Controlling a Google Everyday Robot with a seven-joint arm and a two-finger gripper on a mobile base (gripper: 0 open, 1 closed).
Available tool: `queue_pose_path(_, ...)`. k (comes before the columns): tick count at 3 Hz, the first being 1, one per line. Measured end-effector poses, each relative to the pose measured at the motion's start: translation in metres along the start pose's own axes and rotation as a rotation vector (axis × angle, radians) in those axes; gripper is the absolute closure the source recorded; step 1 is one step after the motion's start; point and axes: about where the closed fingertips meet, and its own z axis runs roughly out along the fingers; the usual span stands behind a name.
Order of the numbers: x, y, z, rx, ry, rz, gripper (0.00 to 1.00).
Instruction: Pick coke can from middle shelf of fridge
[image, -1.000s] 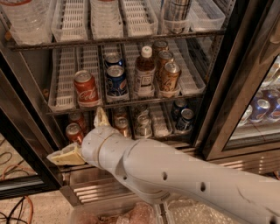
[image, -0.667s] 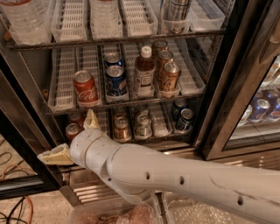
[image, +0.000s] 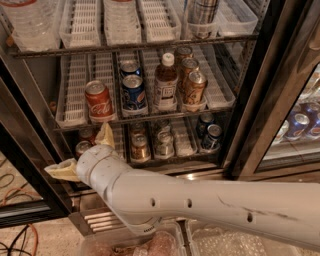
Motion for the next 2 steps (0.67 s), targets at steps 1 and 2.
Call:
queue_pose_path(1,0.0000,-0.0002,-0.0001,0.000,0.000,0.000,0.00)
queue_pose_path(2,-0.0020,-0.0046,0.0002,0.039,-0.038,0.027,0.00)
